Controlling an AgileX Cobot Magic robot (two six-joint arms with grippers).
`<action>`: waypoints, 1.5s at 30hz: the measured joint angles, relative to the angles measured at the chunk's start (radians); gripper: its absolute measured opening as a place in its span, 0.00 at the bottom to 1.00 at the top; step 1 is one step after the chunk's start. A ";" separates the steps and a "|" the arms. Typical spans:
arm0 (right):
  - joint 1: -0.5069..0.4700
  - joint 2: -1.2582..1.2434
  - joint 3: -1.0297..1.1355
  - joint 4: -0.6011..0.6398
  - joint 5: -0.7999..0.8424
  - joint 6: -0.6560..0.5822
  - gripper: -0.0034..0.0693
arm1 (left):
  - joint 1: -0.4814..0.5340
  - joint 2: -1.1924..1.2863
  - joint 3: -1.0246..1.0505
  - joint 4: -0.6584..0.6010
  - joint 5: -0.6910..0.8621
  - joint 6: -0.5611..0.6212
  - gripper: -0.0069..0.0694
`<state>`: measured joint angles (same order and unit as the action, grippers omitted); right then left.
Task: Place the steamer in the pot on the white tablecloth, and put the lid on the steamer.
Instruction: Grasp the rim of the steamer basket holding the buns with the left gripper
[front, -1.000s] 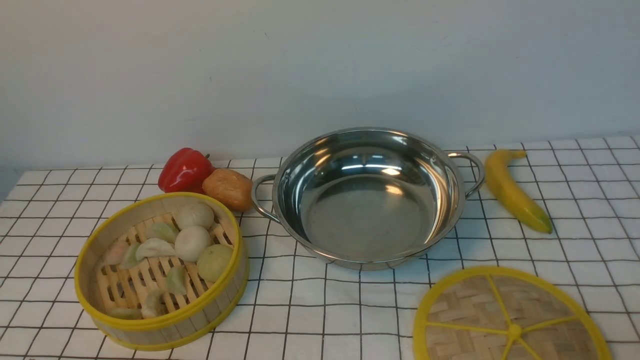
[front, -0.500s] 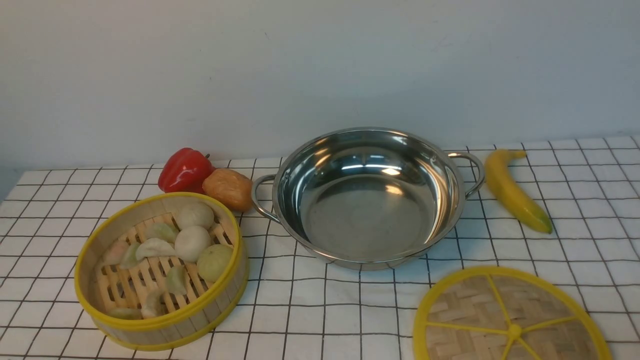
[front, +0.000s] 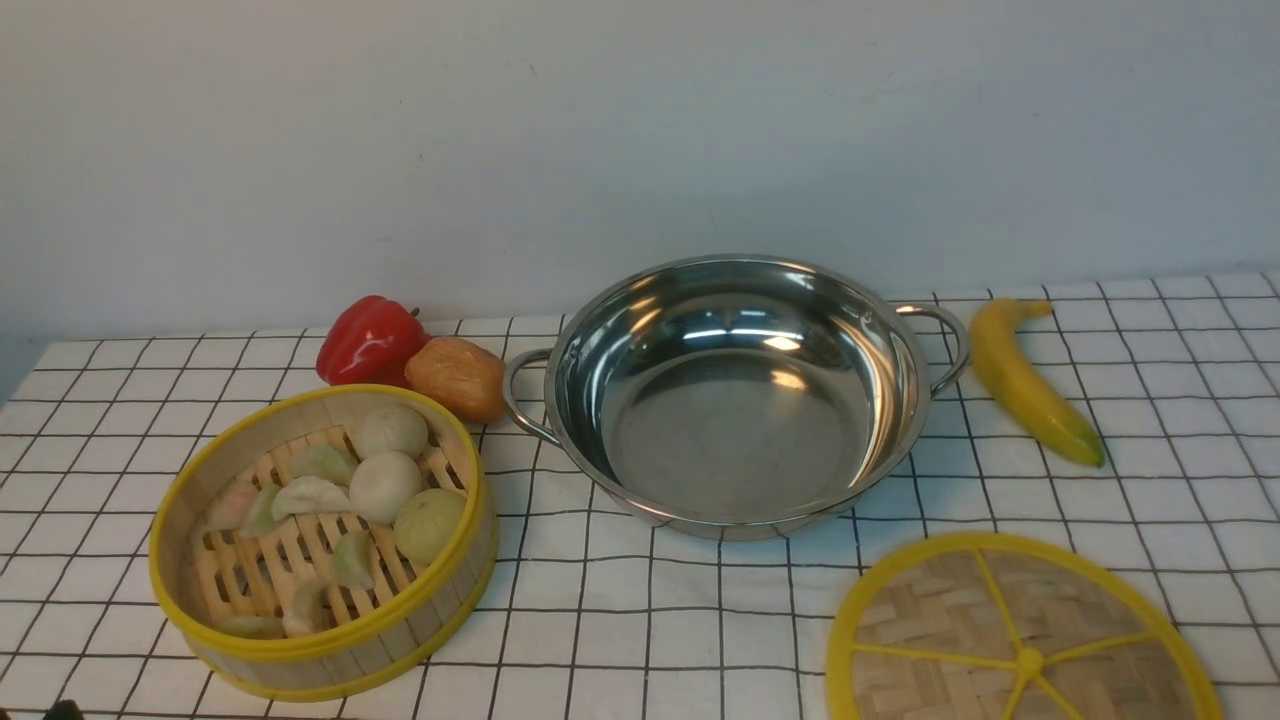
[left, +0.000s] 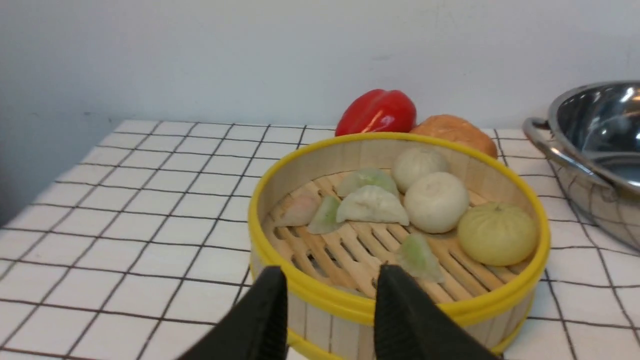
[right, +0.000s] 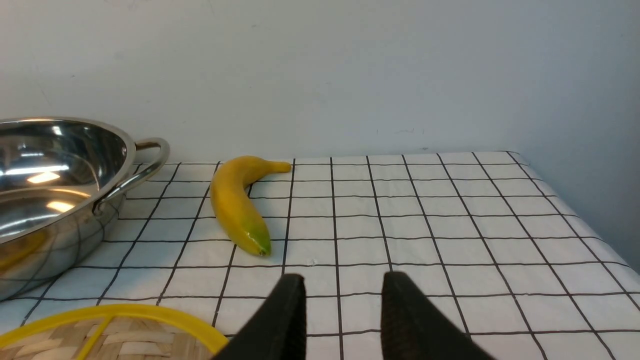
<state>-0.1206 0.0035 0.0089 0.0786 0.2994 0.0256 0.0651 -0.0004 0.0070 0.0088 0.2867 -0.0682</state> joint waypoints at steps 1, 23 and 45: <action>0.000 0.000 0.000 0.000 0.000 0.000 0.38 | 0.000 0.000 0.000 -0.002 0.000 0.000 0.41; 0.000 0.000 0.000 0.034 -0.003 0.026 0.38 | 0.000 0.000 0.000 -0.584 0.000 -0.124 0.41; 0.000 -0.005 0.000 0.678 -0.386 0.281 0.38 | 0.000 -0.001 -0.125 -0.830 -0.287 0.161 0.41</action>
<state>-0.1206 -0.0015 0.0089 0.7570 -0.0869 0.3070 0.0651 -0.0013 -0.1177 -0.8213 0.0000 0.0932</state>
